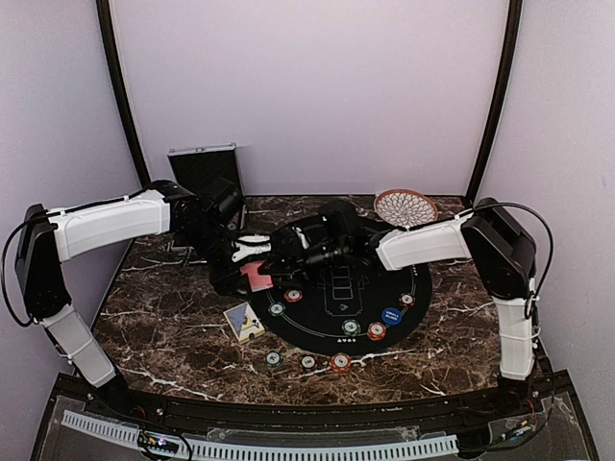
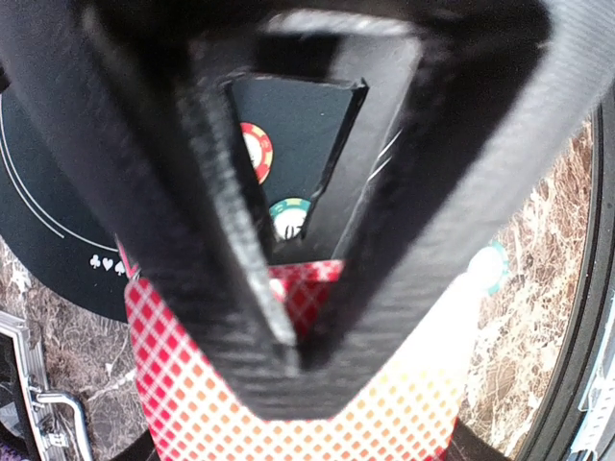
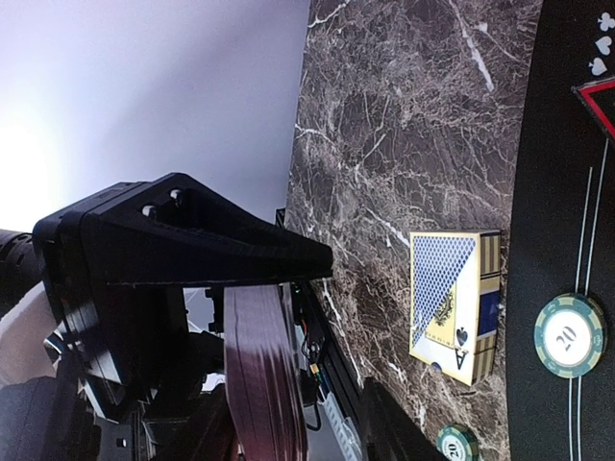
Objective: Distribute texas hold em gaming equipment
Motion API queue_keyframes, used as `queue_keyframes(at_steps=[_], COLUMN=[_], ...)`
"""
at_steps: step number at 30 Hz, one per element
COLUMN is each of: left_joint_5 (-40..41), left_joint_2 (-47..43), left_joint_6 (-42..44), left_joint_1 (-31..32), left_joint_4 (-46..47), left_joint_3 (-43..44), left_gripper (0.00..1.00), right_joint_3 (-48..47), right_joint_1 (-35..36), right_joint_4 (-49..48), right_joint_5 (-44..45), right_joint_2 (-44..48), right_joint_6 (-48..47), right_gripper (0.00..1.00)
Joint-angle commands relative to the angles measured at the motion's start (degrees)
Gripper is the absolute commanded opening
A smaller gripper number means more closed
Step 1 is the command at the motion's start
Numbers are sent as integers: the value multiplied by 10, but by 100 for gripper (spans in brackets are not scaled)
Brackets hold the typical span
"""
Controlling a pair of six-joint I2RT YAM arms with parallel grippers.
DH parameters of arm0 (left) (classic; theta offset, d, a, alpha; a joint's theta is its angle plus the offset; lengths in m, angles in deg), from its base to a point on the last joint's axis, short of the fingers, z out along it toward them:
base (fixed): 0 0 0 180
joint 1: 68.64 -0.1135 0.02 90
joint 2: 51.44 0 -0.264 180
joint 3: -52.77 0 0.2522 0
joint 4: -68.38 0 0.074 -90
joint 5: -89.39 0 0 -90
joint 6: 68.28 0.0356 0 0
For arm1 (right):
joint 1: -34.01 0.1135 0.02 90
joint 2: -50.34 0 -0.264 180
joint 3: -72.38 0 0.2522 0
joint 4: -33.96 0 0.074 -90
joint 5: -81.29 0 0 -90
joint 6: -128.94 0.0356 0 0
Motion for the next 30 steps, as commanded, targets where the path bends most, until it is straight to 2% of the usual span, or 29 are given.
queue_keyframes(at_steps=[1, 4, 15, 21, 30], left_joint_5=[-12, -17, -24, -22, -14], left_joint_2=[-33, -29, -17, -15, -18], left_joint_6=[-5, -7, -8, -8, -5], left_joint_1=[-6, -7, -6, -6, -9], left_joint_4=[0, 1, -6, -12, -15], left_joint_3=[-3, 1, 18, 24, 16], left_gripper=[35, 35, 34, 34, 33], right_joint_3=[9, 0, -63, -67, -17], right_joint_1=[-5, -2, 15, 10, -11], right_joint_4=[-5, -6, -39, -27, 40], right_joint_5=[-8, -11, -30, -26, 3], right_joint_2=[18, 10, -47, -63, -15], right_joint_6=[1, 1, 37, 38, -25], right_gripper=[49, 62, 64, 59, 48])
